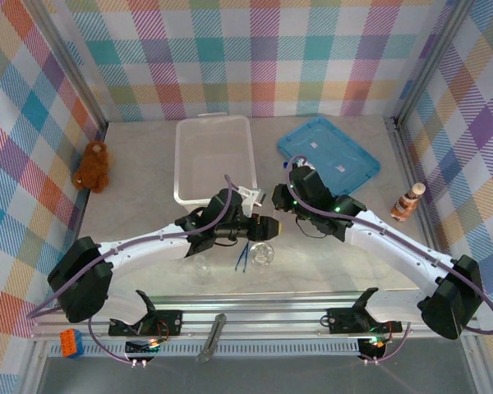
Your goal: Organize the chemistry lab equipment
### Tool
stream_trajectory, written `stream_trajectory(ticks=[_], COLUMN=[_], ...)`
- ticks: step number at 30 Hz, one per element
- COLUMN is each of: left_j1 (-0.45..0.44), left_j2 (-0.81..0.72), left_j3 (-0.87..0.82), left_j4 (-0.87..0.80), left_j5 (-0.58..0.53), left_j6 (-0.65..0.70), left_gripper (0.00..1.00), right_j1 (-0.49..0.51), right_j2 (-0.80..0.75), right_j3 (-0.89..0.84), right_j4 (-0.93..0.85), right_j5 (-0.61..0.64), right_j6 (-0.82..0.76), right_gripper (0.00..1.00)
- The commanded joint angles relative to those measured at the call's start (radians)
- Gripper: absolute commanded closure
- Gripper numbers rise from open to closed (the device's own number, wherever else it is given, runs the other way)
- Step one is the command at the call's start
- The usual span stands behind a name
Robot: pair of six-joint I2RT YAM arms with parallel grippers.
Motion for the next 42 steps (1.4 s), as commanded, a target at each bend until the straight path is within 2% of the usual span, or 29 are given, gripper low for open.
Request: stream_trajectory(ticks=[1, 5, 14, 19, 21, 26, 29, 31, 35, 42], left_j1=[0.009, 0.008, 0.011, 0.011, 0.012, 0.018, 0.023, 0.027, 0.03, 0.032], left_j2=[0.013, 0.02, 0.017, 0.012, 0.004, -0.012, -0.022, -0.029, -0.034, -0.021], left_j3=[0.04, 0.046, 0.049, 0.043, 0.039, 0.04, 0.045, 0.05, 0.055, 0.057], left_j4=[0.05, 0.05, 0.041, 0.026, 0.018, -0.009, -0.041, -0.061, -0.087, -0.094], left_j5=[0.03, 0.036, 0.035, 0.022, 0.013, -0.004, -0.017, -0.025, -0.032, -0.036], left_j6=[-0.018, -0.016, -0.011, 0.0, 0.007, 0.036, 0.064, 0.084, 0.105, 0.111], left_gripper=[0.52, 0.54, 0.72, 0.92, 0.96, 0.96, 0.96, 0.96, 0.96, 0.96], right_j1=[0.008, 0.007, 0.009, 0.007, 0.008, 0.008, 0.007, 0.007, 0.001, -0.04], right_j2=[0.011, 0.016, 0.016, 0.011, 0.009, 0.009, 0.007, -0.005, -0.036, -0.031], right_j3=[0.033, 0.032, 0.026, 0.02, 0.016, 0.02, 0.035, 0.042, 0.04, 0.079], right_j4=[0.03, 0.038, 0.048, 0.048, 0.049, 0.039, 0.013, -0.007, -0.03, -0.079], right_j5=[-0.014, -0.019, -0.004, -0.005, -0.008, -0.012, -0.012, -0.009, -0.006, -0.116], right_j6=[0.024, 0.03, 0.037, 0.044, 0.047, 0.046, 0.04, 0.035, 0.021, -0.026], right_gripper=[0.8, 0.8, 0.8, 0.8, 0.8, 0.78, 0.63, 0.57, 0.53, 0.5])
